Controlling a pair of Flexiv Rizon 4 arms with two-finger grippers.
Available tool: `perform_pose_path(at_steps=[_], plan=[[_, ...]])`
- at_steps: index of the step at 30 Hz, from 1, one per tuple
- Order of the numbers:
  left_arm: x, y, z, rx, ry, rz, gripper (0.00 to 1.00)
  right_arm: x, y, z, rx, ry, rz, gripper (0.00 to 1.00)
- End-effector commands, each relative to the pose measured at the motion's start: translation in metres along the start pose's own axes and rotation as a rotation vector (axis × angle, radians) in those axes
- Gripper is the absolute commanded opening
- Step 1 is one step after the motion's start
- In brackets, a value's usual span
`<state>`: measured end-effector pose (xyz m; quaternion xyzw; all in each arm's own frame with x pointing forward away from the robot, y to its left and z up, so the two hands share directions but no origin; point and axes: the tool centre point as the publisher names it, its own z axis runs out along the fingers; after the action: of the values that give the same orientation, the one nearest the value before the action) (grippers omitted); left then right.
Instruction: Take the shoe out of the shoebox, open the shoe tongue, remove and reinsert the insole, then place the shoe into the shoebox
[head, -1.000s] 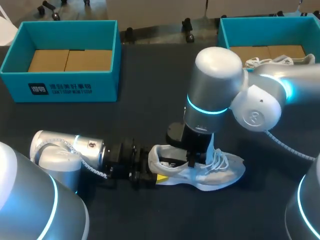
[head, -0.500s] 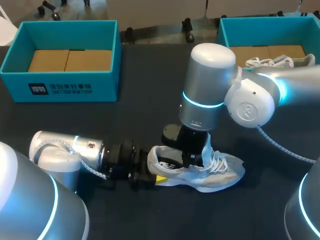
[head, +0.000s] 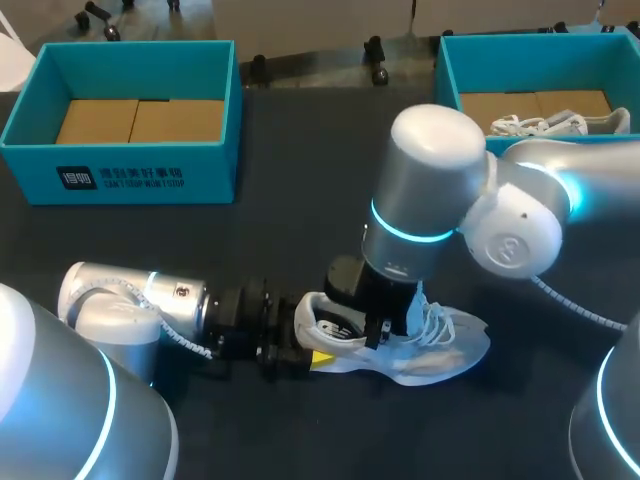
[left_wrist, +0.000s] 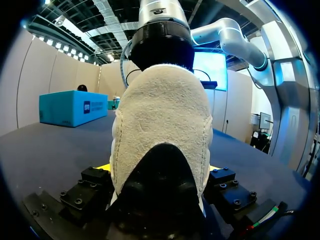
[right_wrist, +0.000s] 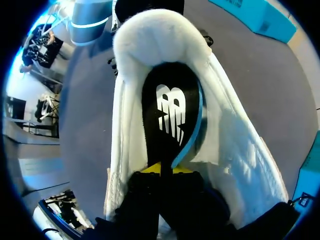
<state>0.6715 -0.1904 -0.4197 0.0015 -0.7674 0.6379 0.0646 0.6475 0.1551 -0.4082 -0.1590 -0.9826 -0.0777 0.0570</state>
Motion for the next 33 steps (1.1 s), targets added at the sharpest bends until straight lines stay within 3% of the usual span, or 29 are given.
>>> perform_pose_path(at_steps=[1,13,28,33], plan=[[-0.004,0.000,0.002,-0.002,-0.002,-0.003,0.00,0.020,-0.005,-0.002,-0.052,-0.107,0.000,0.00],[-0.004,0.000,0.002,-0.002,-0.002,-0.003,0.00,0.005,-0.003,-0.034,-0.161,-0.261,-0.040,0.00],[-0.004,0.000,0.002,-0.002,-0.002,-0.003,0.00,0.011,-0.009,-0.061,-0.204,-0.343,-0.051,0.00],[-0.004,0.000,0.002,-0.002,-0.002,-0.003,0.00,0.006,-0.005,-0.065,-0.195,-0.320,-0.072,0.00]])
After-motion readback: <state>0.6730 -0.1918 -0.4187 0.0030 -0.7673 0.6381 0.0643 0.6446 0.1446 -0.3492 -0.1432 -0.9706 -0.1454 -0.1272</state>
